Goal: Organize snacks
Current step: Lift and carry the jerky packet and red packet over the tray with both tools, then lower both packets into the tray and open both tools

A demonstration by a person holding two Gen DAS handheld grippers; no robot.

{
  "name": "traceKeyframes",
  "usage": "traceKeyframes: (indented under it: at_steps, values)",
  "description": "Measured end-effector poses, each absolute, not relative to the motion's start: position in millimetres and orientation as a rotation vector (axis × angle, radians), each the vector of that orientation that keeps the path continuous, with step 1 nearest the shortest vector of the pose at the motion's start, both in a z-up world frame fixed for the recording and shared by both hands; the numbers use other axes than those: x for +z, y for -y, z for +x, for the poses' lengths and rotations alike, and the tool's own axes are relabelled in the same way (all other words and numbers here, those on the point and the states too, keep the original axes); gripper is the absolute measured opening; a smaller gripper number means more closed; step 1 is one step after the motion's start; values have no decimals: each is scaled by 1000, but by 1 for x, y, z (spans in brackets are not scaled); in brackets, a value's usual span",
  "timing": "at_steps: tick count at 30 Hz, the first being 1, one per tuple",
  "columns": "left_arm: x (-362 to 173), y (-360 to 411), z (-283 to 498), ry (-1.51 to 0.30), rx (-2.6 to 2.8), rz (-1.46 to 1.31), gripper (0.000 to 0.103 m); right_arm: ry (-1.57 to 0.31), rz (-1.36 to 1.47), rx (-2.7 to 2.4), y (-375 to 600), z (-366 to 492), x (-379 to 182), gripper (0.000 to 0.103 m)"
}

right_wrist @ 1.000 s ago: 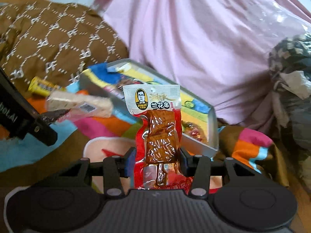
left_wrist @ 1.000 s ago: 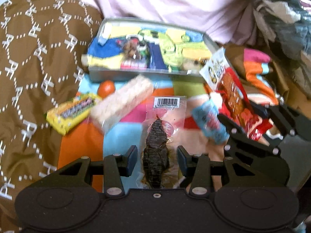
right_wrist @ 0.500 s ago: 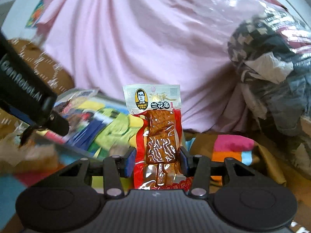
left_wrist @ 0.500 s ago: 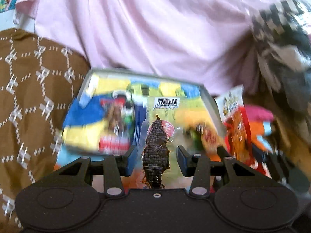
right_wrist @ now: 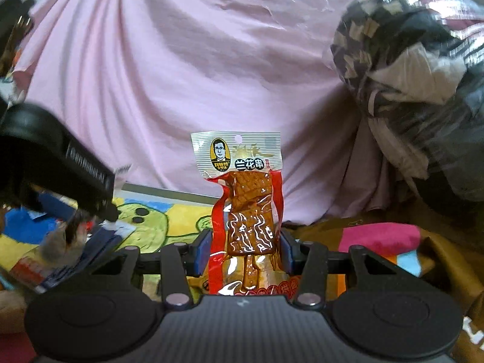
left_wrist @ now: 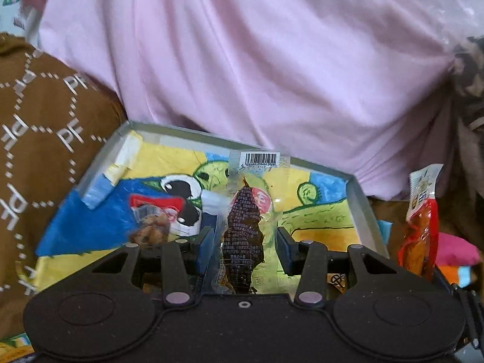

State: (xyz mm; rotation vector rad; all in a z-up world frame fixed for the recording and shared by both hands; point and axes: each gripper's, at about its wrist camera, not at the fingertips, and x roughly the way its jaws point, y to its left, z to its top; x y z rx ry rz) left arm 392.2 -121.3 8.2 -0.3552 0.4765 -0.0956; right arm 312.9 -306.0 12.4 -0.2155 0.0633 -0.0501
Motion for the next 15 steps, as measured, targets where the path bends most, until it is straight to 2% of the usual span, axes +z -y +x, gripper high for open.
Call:
traceKeyframes:
  at_steps: [15]
  values:
    - [-13,127,417,-547,-52,-335,47,-167,-215,18,310,341,-4,51]
